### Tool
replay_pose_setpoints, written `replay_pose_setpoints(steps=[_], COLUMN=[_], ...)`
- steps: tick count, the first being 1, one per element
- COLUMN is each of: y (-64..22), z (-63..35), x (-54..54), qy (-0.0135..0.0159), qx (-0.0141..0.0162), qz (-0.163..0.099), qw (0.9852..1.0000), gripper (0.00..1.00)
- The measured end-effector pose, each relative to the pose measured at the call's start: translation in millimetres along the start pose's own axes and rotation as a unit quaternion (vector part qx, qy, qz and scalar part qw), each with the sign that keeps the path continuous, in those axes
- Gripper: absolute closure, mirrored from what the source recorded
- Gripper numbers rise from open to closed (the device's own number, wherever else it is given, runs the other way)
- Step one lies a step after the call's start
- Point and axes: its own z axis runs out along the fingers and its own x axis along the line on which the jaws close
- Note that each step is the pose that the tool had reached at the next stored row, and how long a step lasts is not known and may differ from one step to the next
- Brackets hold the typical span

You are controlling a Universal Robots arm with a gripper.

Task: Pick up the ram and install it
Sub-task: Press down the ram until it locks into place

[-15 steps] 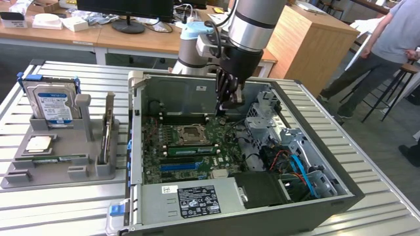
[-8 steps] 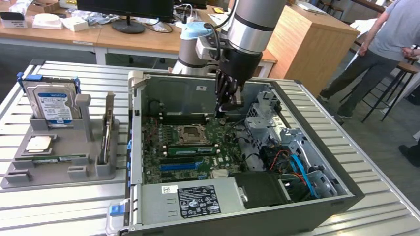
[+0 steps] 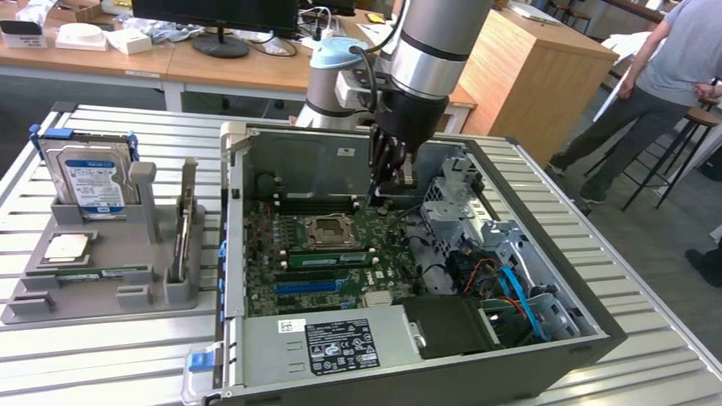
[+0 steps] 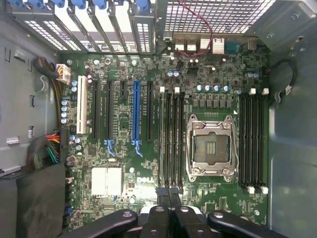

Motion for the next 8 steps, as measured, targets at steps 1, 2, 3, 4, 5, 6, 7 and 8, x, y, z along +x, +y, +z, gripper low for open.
replay_pose_setpoints(steps=[1,2,3,4,5,6,7,8], y=[-0.1,-0.1,-0.2,-0.2,-0.2,-0.3,-0.3,-0.4], z=[1.5,2.9,4.2,5.4,6.6,7.8,8.9,10.0], x=[0.0,0.1,0.1,0.1,0.1,0.1,0.1,0.2], qy=[0.0,0.0,0.0,0.0001,0.0,0.0,0.0,0.0], qx=[0.0,0.0,0.0001,0.0,0.0,0.0,0.0,0.0], qz=[0.0,0.0,0.0,0.0,0.0,0.0,0.0,0.0], qw=[1.0,1.0,1.0,1.0,1.0,1.0,1.0,1.0], gripper=[0.9,0.9,0.9,0.9,0.9,0.9,0.9,0.9])
